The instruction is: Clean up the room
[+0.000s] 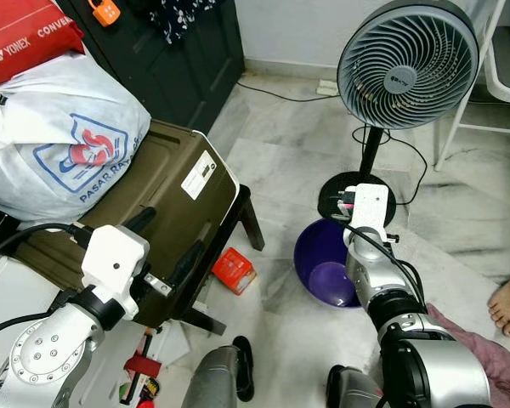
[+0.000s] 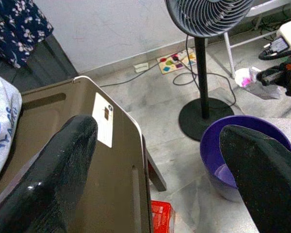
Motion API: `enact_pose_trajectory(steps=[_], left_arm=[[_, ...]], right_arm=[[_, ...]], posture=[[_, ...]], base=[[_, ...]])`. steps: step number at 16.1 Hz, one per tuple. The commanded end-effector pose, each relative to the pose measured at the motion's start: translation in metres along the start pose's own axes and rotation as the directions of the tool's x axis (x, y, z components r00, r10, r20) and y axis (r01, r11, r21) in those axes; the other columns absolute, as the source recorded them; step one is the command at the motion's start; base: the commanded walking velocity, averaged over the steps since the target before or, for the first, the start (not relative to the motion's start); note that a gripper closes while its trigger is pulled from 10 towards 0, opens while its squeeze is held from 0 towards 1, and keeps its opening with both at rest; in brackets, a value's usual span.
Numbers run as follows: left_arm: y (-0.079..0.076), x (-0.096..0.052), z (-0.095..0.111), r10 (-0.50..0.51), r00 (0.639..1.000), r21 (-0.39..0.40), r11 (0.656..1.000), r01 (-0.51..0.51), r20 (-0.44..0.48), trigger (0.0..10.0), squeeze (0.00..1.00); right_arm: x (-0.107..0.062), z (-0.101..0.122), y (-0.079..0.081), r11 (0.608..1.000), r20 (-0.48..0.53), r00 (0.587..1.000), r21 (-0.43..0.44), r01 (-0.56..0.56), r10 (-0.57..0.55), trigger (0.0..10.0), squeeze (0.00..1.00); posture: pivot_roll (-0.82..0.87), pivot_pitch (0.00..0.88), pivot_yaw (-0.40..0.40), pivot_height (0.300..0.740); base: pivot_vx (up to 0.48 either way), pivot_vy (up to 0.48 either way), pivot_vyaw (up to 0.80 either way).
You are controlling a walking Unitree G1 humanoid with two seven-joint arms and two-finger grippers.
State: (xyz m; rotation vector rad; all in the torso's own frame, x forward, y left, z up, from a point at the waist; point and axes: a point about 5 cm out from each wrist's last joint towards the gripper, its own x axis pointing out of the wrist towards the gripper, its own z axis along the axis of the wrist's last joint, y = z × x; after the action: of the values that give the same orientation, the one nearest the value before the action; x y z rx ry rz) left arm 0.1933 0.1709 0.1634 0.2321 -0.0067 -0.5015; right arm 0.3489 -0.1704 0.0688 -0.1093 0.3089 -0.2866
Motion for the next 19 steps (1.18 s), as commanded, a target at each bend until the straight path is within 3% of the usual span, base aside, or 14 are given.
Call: enact_pose_trajectory(steps=[1,8,9,15,18,19], left_arm=[[0.005,-0.004,-0.001,0.025,0.999,0.020,0.999,-0.025,-0.024,10.0,0.00],[0.003,-0.005,-0.003,0.024,0.999,0.015,1.000,-0.024,-0.037,10.0,0.00],[0.002,-0.005,-0.003,0.023,0.999,0.014,1.000,-0.023,-0.038,10.0,0.00],[-0.001,0.016,-0.003,0.035,0.999,-0.009,0.999,-0.034,0.022,10.0,0.00],[-0.002,0.035,-0.001,0.062,0.995,-0.028,0.998,-0.060,0.084,10.0,0.00],[-0.002,0.035,-0.001,0.062,0.995,-0.028,0.998,-0.060,0.084,10.0,0.00]], right_arm=[[-0.001,-0.002,0.006,1.000,-0.011,1.000,0.005,-0.011,0.011,10.0,0.76],[0.000,-0.006,0.001,1.000,-0.018,1.000,0.012,0.012,-0.012,10.0,0.76],[-0.001,-0.007,0.001,1.000,-0.018,1.000,0.018,0.012,-0.011,10.0,1.00],[-0.011,-0.011,0.015,0.996,0.015,0.996,0.031,-0.087,0.087,10.0,1.00],[-0.023,0.005,0.029,0.980,0.121,0.974,0.018,-0.197,0.194,10.0,1.00],[-0.023,0.005,0.029,0.980,0.121,0.974,0.018,-0.197,0.194,10.0,1.00]], posture=[[0.32,0.242,0.180,0.740],[0.33,0.252,0.191,0.740],[0.32,0.254,0.196,0.740],[0.23,0.200,0.138,0.740],[0.17,0.158,0.097,0.740],[0.17,0.158,0.097,0.740]], base=[[0.000,0.000,0.00],[0.000,0.000,0.00],[0.000,0.000,0.00],[0.000,0.000,0.00],[0.000,0.000,0.00],[0.000,0.000,0.00]])
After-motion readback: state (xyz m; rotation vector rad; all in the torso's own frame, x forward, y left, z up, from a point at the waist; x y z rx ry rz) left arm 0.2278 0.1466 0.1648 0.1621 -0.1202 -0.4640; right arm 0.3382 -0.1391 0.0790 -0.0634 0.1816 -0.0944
